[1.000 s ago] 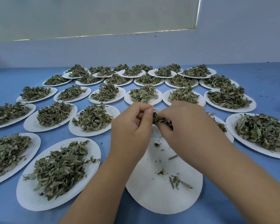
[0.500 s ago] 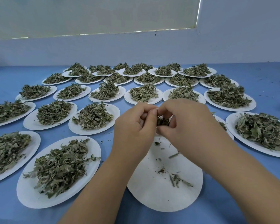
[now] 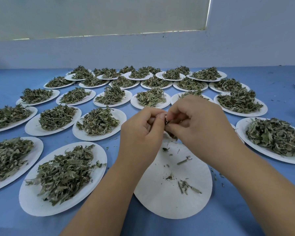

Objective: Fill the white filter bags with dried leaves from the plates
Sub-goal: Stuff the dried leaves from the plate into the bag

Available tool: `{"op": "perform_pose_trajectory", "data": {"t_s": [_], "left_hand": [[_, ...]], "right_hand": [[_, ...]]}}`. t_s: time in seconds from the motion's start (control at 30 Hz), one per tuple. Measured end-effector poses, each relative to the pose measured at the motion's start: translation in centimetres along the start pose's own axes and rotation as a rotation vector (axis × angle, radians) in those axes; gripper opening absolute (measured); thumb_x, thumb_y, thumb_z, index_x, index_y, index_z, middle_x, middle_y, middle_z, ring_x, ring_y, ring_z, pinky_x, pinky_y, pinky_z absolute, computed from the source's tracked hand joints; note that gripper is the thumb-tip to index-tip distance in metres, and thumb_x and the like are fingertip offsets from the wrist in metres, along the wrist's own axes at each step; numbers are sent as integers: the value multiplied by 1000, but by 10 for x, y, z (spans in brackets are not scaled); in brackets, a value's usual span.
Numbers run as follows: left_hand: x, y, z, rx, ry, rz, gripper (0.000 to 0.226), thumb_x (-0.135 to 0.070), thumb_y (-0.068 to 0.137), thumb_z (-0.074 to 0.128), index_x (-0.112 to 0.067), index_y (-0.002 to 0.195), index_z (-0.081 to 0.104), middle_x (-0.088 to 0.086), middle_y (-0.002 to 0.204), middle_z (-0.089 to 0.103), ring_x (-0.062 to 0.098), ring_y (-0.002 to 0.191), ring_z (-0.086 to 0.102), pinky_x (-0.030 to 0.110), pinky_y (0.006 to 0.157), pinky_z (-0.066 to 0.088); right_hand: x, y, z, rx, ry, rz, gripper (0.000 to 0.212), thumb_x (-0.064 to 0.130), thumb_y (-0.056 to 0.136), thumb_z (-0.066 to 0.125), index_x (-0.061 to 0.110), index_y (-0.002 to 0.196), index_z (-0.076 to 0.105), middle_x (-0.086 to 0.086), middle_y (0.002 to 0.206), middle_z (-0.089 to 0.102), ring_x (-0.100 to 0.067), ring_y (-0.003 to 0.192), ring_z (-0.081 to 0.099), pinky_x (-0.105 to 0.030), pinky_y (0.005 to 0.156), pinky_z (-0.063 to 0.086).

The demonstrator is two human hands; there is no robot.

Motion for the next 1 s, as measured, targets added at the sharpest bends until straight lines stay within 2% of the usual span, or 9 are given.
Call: {"op": "perform_pose_trajectory", "data": {"t_s": [0.1,0.27,0.37,0.47,0.53,0.7,0.8,0.93,1.0], "left_hand": [[2,0,-2,-7,-18,-16,18,-9,92,59,-22,85,70,-14,59,62,0,47,49,17,46,43],[4,2,-4,-47,-2,-24,15,-12,93,61,-21,87,70,-17,56,54,2,46,42,10,47,32],[5,2,-6,-63,-35,-37,15,-13,94,60,-22,87,69,-18,55,53,1,45,44,10,46,32],[5,3,-7,-77,-46,-41,17,-13,95,59,-25,86,67,-19,56,55,0,45,47,9,46,33],[5,3,-7,-84,-37,-41,16,-14,94,59,-25,86,68,-18,57,55,1,44,45,10,46,33],[6,3,-6,-75,-18,-21,13,-16,93,58,-20,89,69,-18,55,52,3,44,42,11,46,32],[5,2,-6,-72,-6,-5,12,-21,91,57,-24,88,68,-17,56,53,4,45,42,13,46,33],[5,2,-5,-72,-3,0,13,-14,93,60,-23,89,68,-17,58,54,2,44,43,10,46,32],[5,2,-5,-68,-9,-3,15,-13,93,60,-23,88,68,-18,58,54,2,44,42,9,46,31]], "right_hand": [[1,-1,3,25,30,-24,18,5,78,72,22,78,68,9,80,63,-8,75,63,-33,72,55],[-6,1,-14,9,308,60,26,4,77,76,28,75,68,10,78,71,-5,74,69,-28,73,57],[-12,2,-26,-36,258,93,19,16,74,79,30,78,68,8,79,68,-3,69,63,-23,69,54],[-21,1,-23,155,173,201,34,38,62,82,34,88,61,12,88,62,-3,69,61,-15,55,47],[-24,-2,-16,265,84,227,44,45,57,83,37,91,56,14,92,59,-1,66,60,-12,54,43],[-20,-4,-8,241,12,173,37,35,62,87,32,83,56,12,83,60,-1,67,59,-20,60,50],[-21,-4,-7,226,30,159,25,31,67,85,30,80,63,11,75,62,0,67,57,-16,63,49],[-19,-2,-3,244,-39,128,9,29,78,78,30,76,69,12,66,62,4,69,56,-10,62,45],[-18,-1,-5,240,-54,105,11,24,81,74,30,72,70,11,62,61,6,64,54,-8,59,42]]}}
Point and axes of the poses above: each hand's wrist, its own y-axis towards the middle knuckle, its own z-axis out of the palm, x = y × z, the point moved 6 cm from there along y, towards the middle knuckle
